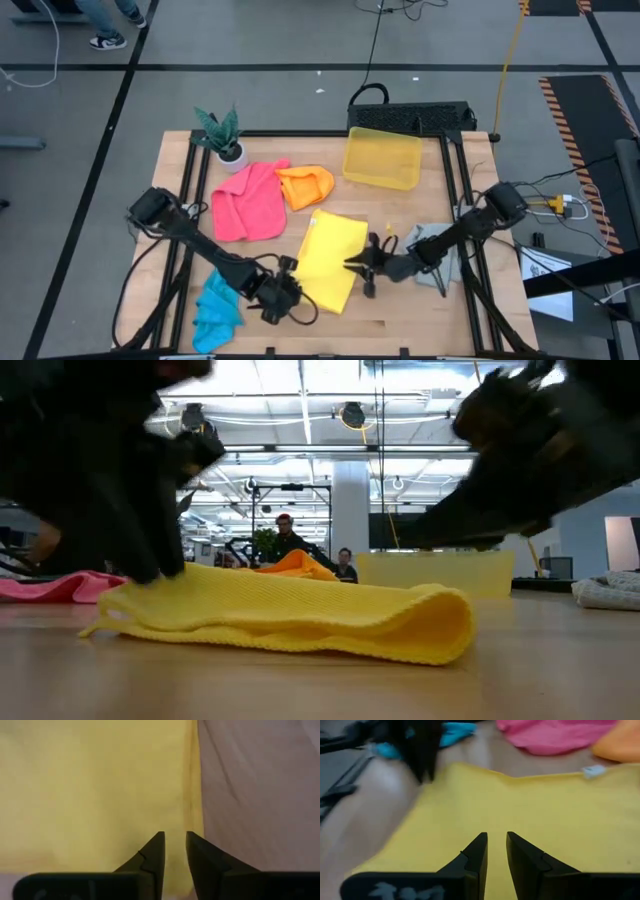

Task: Fold microfiber towels
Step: Fold the yellow kitchen towel

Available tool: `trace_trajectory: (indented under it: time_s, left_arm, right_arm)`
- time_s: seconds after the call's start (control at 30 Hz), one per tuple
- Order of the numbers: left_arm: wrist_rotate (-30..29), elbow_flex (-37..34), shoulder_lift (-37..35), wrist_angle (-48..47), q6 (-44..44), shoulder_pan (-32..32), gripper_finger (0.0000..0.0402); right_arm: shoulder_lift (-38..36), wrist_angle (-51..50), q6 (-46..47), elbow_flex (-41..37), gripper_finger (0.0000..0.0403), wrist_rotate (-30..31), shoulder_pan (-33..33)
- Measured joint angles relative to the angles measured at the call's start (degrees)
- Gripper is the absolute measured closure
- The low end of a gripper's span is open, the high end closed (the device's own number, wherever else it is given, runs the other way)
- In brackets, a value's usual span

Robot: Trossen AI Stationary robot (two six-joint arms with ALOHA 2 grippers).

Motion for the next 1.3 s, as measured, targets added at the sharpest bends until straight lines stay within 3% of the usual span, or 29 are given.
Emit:
trace_trajectory:
  time_s: [0.37,0.53,0.7,0.83,1.0,1.17,1.3]
  left_arm:
    - [13.7,0.0,5.5,12.2,-1.3,0.7,0.0387]
    - [15.0,-0.1,4.8,15.8,-0.4,-0.5,0.0396]
    - [13.3,0.0,3.0,15.9,0.9,-0.9,0.0376]
    - [7.1,0.0,1.0,17.1,3.6,-0.3,0.0370]
    - [4.1,0.2,-1.1,19.7,3.6,1.1,0.0369]
    - [3.3,0.1,-2.2,17.1,3.4,2.5,0.0369]
    - [-5.5,0.1,-1.9,13.8,1.2,4.7,0.0369]
  right_arm:
    - [-0.4,-17.9,9.9,0.3,0.0342,-2.8,-6.6]
    - [-1.9,-20.2,7.9,0.3,0.0342,-3.1,-6.8]
    - [-5.6,-20.1,5.0,0.1,0.0342,-3.4,-5.8]
    - [-6.1,-13.4,2.6,0.1,0.0342,-9.9,-4.4]
    - [-3.5,-4.8,0.4,0.2,0.0342,-13.6,-1.3]
    - [-0.1,-3.7,-0.1,1.8,0.0342,-13.7,0.7]
    - [2.0,-3.2,-1.9,3.5,0.0342,-18.1,1.2]
